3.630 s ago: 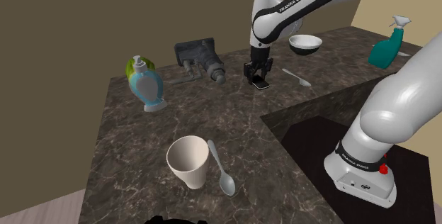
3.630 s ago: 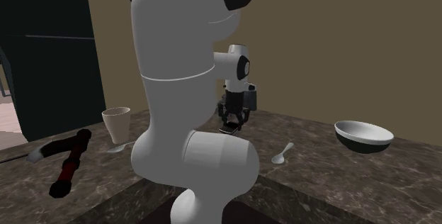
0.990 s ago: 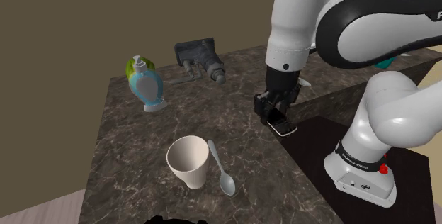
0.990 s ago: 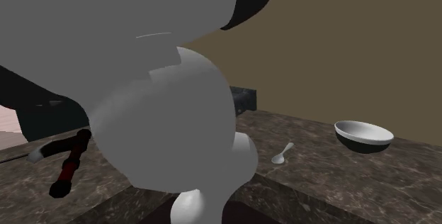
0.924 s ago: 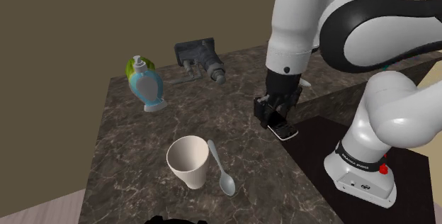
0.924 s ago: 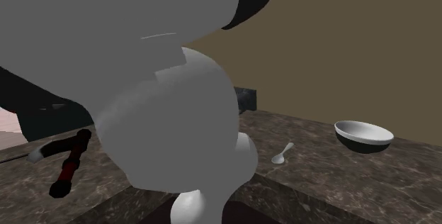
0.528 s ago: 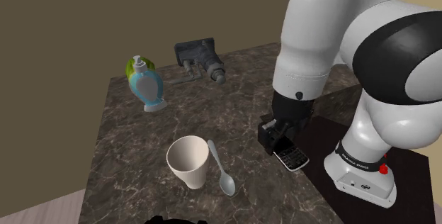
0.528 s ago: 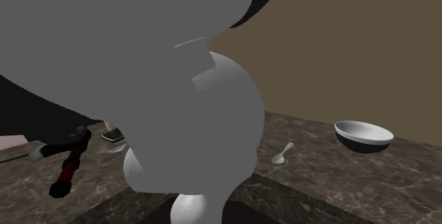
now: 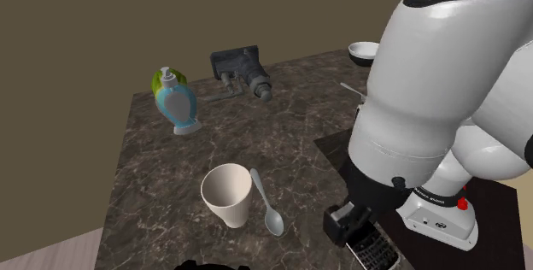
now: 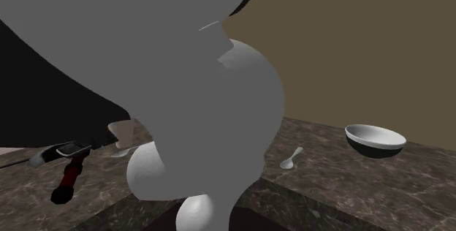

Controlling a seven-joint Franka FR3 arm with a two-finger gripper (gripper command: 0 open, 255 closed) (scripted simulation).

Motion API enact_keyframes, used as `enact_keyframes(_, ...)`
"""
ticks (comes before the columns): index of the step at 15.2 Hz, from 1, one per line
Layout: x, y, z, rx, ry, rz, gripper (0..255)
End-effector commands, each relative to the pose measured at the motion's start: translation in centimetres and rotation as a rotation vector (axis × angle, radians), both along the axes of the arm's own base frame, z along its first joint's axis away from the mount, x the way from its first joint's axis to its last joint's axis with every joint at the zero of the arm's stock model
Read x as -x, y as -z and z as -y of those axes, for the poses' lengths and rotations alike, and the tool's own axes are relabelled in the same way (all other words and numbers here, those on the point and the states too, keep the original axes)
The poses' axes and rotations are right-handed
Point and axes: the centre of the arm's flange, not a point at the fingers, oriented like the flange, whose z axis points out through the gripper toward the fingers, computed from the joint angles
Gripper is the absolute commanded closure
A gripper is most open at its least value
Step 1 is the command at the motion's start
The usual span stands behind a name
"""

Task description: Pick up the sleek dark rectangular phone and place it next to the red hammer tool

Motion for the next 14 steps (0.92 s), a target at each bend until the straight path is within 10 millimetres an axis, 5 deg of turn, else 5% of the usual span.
enact_keyframes(1,1.4,-0.1,-2.0,-0.001,0.001,-0.001,255)
enact_keyframes(14,11.6,-0.1,-15.9,-0.001,0.001,-0.001,255)
